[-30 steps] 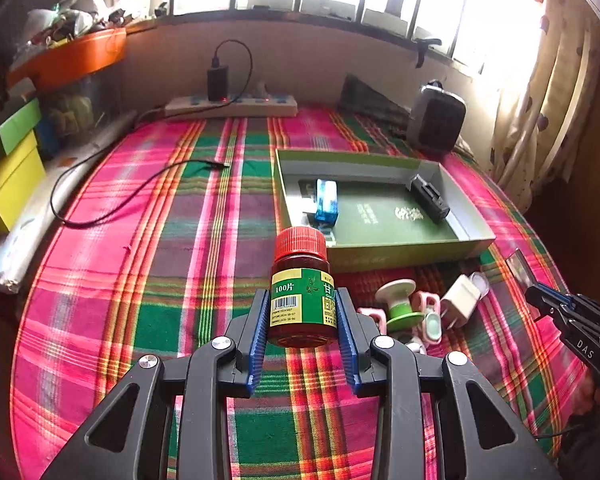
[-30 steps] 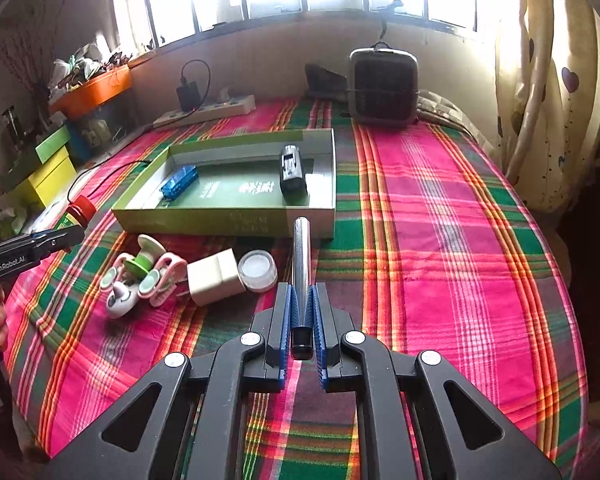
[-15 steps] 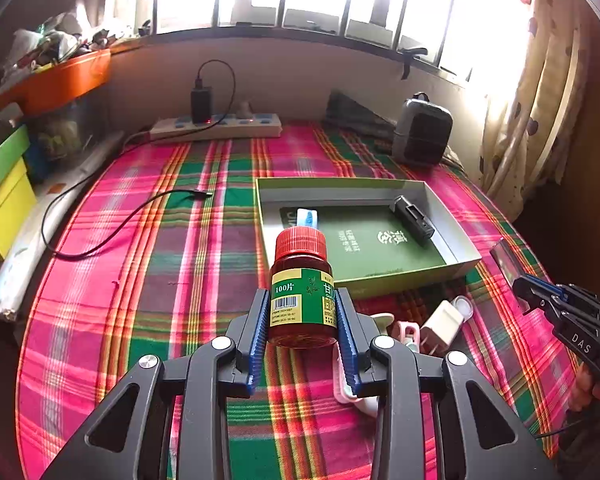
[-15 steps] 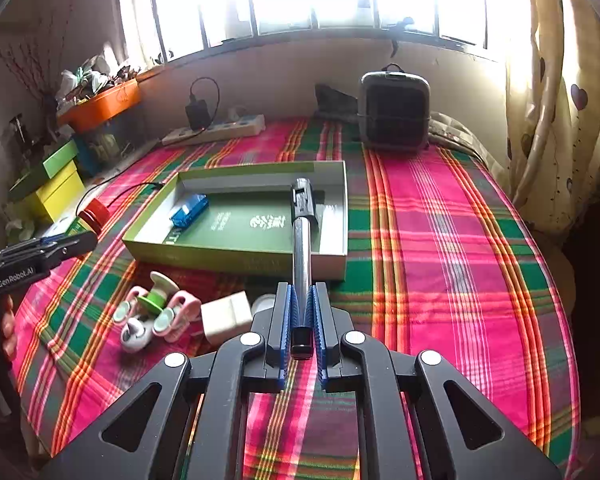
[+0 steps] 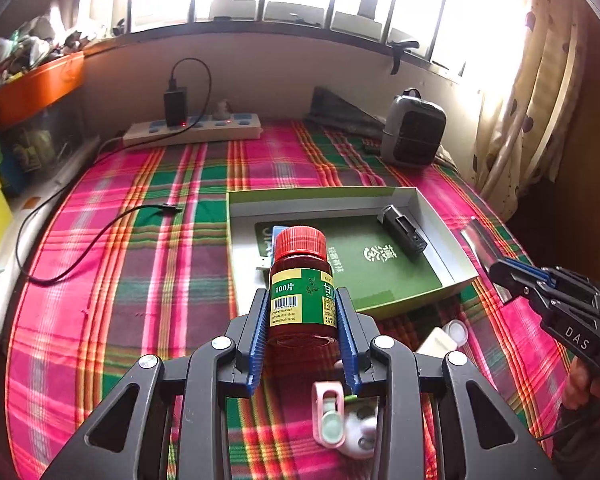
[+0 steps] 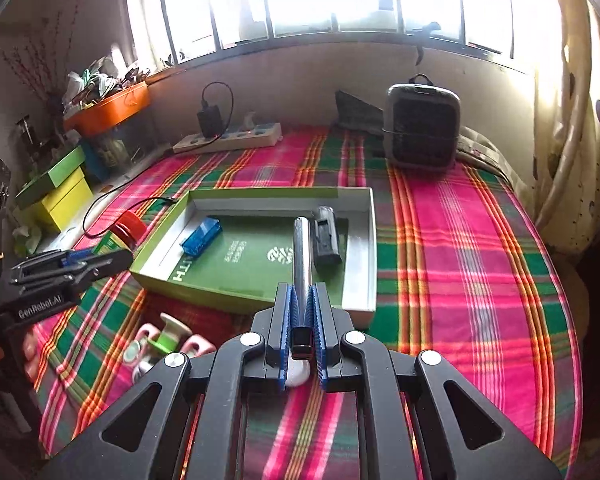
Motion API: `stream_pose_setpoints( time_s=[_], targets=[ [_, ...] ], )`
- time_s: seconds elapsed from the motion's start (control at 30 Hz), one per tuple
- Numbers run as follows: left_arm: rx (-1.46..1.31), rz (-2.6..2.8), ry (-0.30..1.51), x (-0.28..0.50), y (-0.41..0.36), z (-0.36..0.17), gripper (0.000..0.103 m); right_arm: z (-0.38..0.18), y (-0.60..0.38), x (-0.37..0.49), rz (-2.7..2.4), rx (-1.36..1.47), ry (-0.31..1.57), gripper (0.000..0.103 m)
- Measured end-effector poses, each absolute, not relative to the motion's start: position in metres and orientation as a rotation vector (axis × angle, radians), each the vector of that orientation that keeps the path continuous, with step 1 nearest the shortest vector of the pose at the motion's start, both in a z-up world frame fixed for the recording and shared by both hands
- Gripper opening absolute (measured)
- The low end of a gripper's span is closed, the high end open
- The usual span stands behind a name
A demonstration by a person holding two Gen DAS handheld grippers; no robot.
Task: Organize rigid objects
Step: 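Carry the bottle with left tool while right tool carries the bar over the green box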
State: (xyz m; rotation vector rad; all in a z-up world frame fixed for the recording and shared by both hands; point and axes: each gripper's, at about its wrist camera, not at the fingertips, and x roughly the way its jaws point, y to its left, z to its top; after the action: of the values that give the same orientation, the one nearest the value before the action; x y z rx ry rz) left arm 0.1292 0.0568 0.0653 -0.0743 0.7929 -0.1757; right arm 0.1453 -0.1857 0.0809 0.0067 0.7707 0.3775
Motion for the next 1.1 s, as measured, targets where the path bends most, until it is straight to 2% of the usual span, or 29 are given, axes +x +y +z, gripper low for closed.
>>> stream_pose_setpoints(
  time_s=[1.1],
  targets=[
    [-0.051, -0.216, 0.896, 0.214, 0.025, 0.031, 0.031, 0.042, -0.142, 0.238, 0.424, -0.012, 0.910, 0.011]
  ],
)
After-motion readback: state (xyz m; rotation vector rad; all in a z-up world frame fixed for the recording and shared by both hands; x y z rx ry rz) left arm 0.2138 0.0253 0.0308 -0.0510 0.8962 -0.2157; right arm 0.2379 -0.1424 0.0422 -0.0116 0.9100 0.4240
